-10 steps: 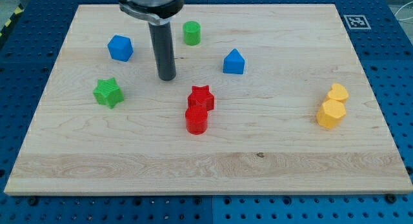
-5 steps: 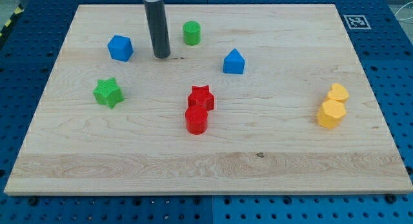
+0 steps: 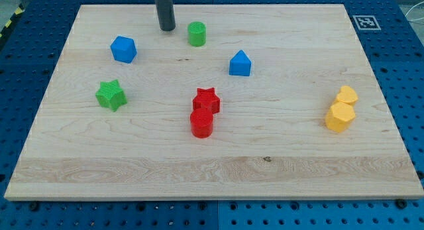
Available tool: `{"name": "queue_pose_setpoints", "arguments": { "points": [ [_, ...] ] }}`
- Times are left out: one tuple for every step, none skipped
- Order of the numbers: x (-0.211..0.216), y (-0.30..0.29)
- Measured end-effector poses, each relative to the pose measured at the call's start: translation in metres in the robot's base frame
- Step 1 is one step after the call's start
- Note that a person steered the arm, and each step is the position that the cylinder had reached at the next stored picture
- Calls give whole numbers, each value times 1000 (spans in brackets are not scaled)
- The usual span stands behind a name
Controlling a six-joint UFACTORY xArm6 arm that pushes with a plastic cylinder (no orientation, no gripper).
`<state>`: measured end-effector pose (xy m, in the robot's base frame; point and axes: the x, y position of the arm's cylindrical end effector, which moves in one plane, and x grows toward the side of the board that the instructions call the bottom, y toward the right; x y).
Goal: Slide the green circle close to the green star
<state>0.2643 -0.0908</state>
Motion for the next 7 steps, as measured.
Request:
{"name": "queue_pose_setpoints", "arguments": {
  "points": [
    [-7,17],
    [-8,42],
    [-4,63],
    [0,73],
    [25,77],
    [43,71],
    [46,67]
  ]
}}
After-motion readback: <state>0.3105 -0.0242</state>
